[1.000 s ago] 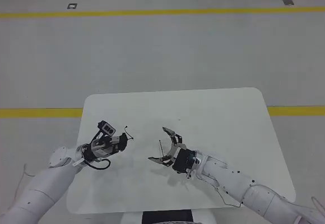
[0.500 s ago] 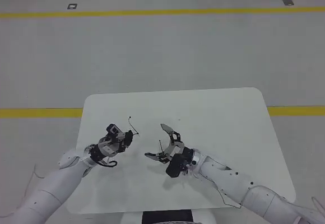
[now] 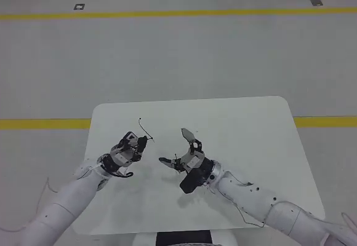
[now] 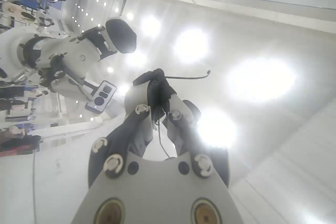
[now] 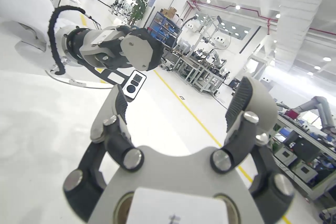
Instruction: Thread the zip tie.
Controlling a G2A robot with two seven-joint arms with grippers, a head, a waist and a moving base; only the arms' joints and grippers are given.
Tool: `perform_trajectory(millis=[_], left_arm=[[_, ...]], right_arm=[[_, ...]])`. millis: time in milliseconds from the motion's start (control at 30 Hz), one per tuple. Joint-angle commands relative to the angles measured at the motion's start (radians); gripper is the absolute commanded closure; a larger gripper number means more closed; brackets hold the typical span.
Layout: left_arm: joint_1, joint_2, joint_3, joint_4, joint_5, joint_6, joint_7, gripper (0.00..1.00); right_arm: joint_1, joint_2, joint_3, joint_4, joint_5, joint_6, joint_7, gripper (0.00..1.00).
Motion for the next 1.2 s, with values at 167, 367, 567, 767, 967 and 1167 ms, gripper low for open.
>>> perform_trajectory(millis=[167,367,567,767,967,1167], left_arm=[[0.003,-0.001,0.002,-0.007,-0.002,0.005,0.014,1.00],[0.021,-0.023,0.028,-0.044,-0.052,0.015,0.025,1.00],[0.015,-0.043,0.042,-0.029,-0.082,-0.011,0.030,1.00],[0.015,-0.043,0.042,-0.029,-0.082,-0.011,0.030,1.00],[0.015,-0.043,0.042,-0.029,-0.082,-0.011,0.030,1.00],[0.015,-0.043,0.042,-0.029,-0.082,-0.011,0.030,1.00]], right_arm=[[0.000,0.000,0.000,0.000,0.000,-0.001,0.000,0.00],[-0.006,-0.007,0.016,-0.026,0.000,-0.004,0.025,0.00],[-0.004,-0.014,0.024,-0.028,0.000,0.056,0.058,0.00],[-0.004,-0.014,0.024,-0.028,0.000,0.056,0.058,0.00],[-0.011,-0.017,0.034,-0.050,0.000,0.039,0.065,0.00],[0.003,-0.020,0.016,-0.051,0.000,0.056,0.068,0.69]])
